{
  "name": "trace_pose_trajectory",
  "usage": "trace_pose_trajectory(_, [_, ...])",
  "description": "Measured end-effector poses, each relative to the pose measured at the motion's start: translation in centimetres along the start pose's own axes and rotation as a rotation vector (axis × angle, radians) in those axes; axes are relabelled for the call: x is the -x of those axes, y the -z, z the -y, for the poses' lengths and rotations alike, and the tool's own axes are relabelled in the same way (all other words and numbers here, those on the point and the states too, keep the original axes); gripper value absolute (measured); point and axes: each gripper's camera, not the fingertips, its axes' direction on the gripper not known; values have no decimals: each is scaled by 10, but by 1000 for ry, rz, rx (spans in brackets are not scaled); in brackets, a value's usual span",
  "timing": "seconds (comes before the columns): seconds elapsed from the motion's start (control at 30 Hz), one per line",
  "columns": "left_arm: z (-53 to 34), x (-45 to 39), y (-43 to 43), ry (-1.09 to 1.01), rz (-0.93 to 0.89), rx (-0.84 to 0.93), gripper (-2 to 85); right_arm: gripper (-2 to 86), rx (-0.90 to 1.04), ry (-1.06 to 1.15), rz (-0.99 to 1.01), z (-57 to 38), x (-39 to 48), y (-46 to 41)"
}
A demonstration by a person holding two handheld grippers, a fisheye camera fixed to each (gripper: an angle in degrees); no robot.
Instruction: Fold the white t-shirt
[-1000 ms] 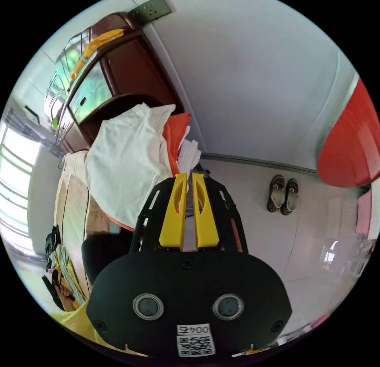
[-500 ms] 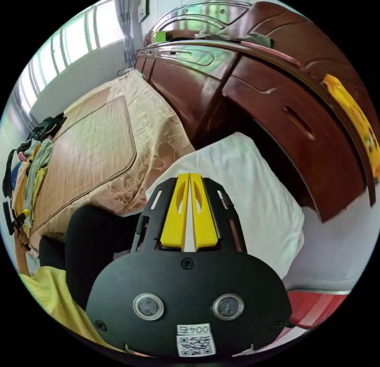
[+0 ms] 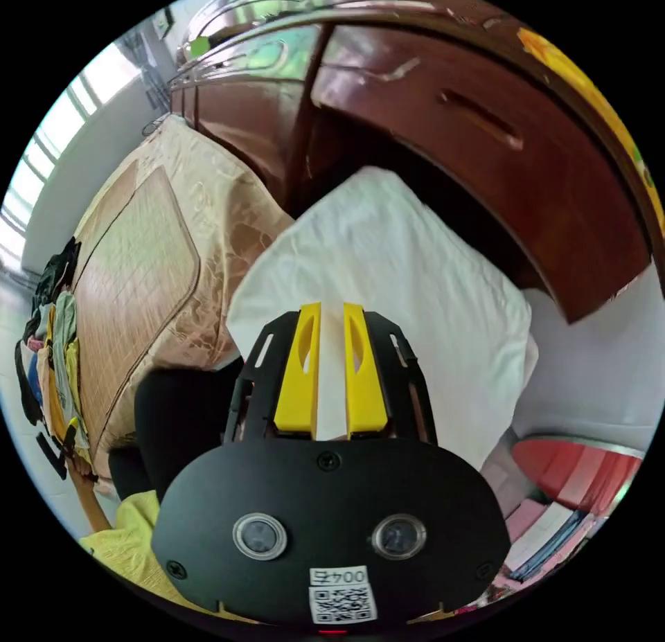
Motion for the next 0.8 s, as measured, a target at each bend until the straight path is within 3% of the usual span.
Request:
trace_pose_trajectory(0.17, [21, 4, -54, -16, 235, 102, 2, 2, -150, 61, 156, -21, 11, 30])
trace_pose_trajectory(0.33, [26, -7, -97, -8, 298, 154, 2, -6, -175, 284, 524, -55, 101, 15])
trace_pose_trajectory(0.47, [22, -31, -105, -35, 352, 89, 3, -6, -47, 340, 765, -63, 164, -38])
trace_pose_trajectory(0.63, [24, -42, -93, -64, 317, 21, 8, 13, 200, 489, 619, -66, 249, -113])
trace_pose_trajectory(0.7, [34, -27, -66, -21, 318, 17, 13, 16, 190, 510, 593, -60, 255, -113])
trace_pose_trajectory(0.8, [43, 7, 23, 10, 509, -151, 32, 3, 145, 514, 584, -57, 249, -117])
